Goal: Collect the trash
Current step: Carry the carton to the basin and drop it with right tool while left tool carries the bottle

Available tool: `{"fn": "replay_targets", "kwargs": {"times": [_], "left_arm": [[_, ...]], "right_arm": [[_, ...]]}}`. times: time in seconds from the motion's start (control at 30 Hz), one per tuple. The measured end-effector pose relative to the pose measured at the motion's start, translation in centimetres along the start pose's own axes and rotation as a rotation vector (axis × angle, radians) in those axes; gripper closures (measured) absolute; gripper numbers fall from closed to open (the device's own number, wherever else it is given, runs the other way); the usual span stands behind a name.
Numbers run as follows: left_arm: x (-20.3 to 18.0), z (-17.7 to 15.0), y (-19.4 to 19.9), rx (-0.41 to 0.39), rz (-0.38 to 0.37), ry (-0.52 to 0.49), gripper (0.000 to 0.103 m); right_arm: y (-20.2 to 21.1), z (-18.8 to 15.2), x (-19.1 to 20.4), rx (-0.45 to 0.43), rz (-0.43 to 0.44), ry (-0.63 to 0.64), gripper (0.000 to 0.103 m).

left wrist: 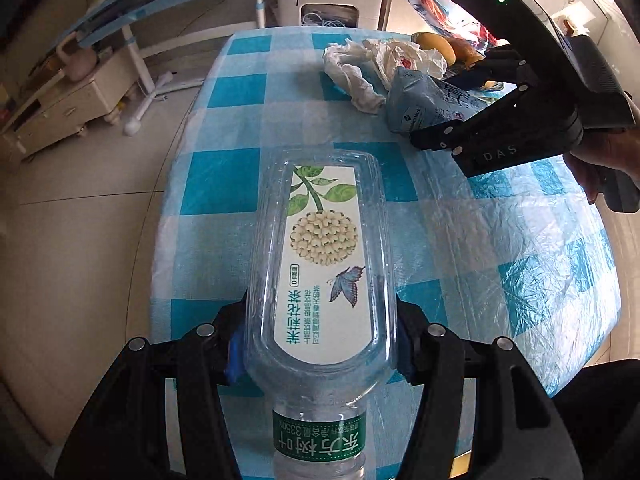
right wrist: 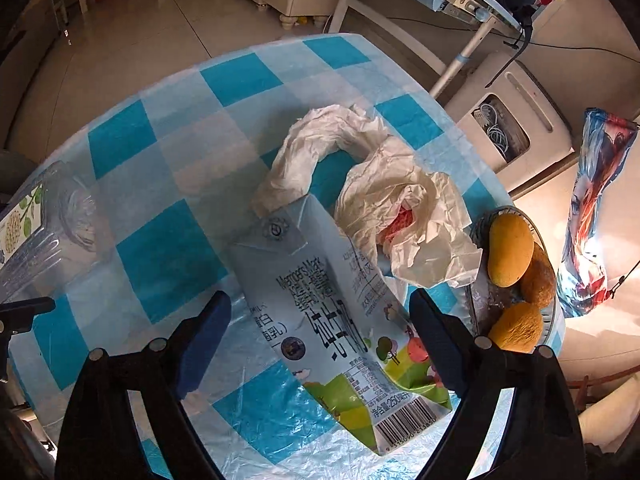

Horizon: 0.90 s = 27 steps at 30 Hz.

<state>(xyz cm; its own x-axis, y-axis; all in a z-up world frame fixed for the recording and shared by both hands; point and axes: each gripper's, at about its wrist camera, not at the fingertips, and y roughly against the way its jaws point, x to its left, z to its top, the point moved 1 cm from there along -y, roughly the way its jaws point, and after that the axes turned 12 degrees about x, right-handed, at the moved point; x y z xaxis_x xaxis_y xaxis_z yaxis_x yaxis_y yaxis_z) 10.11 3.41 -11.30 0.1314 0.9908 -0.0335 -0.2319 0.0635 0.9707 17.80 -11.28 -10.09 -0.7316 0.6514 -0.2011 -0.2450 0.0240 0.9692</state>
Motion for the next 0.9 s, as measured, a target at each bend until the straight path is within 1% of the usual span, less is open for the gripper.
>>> {"fn": "replay_targets", "kwargs": {"times": [0.03, 0.07, 0.13, 0.23, 0.3, 0.47, 0.53, 0.57, 0.67, 0.7, 0.8, 0.9], "left_arm": [[0.1, 0.1, 0.0, -0.001, -0.005, 0.006, 0.048], [0.2, 0.2, -0.1, -0.002, -0.01, 0.011, 0.049], [0.4, 0.3, -0.1, -0.005, -0.019, 0.019, 0.049], [0.4, 0.1, 0.1, -0.018, -0.028, 0.028, 0.049], [0.4, 0.0, 0.5, -0.035, -0.034, 0.033, 0.049], [0.3, -0.5, 1.8, -0.082, -0.063, 0.043, 0.049], [0.2, -0.8, 2.1, -0.098, -0.075, 0.041, 0.049], [0.2, -1.0, 2.3, -0.108, -0.078, 0.041, 0.049], [0.2, -1.4, 3.0, -0.142, -0.099, 0.039, 0.049], [0.2, -1.5, 3.2, -0.153, -0.103, 0.037, 0.049], [0.2, -1.8, 3.8, -0.171, -0.106, 0.034, 0.049], [0.3, -2.2, 4.2, -0.182, -0.109, 0.037, 0.049]], "right_arm": [[0.2, -0.2, -0.1, -0.008, 0.008, -0.017, 0.041], [0.4, -0.5, -0.1, -0.013, 0.014, -0.031, 0.042], [1.4, -1.6, -0.1, -0.054, 0.036, -0.075, 0.048], [4.4, -4.3, 0.1, -0.179, 0.141, -0.204, 0.049], [6.2, -6.8, 0.5, -0.269, 0.235, -0.307, 0.049], [7.9, -12.7, 1.7, -0.401, 0.39, -0.475, 0.049], [8.1, -14.2, 2.0, -0.451, 0.441, -0.528, 0.049], [8.2, -14.9, 2.2, -0.475, 0.464, -0.547, 0.049], [9.4, -15.9, 2.8, -0.524, 0.487, -0.568, 0.049], [9.9, -16.3, 2.9, -0.546, 0.51, -0.574, 0.049], [10.9, -17.5, 4.0, -0.596, 0.554, -0.585, 0.049], [11.6, -19.1, 5.8, -0.629, 0.593, -0.583, 0.049]]}}
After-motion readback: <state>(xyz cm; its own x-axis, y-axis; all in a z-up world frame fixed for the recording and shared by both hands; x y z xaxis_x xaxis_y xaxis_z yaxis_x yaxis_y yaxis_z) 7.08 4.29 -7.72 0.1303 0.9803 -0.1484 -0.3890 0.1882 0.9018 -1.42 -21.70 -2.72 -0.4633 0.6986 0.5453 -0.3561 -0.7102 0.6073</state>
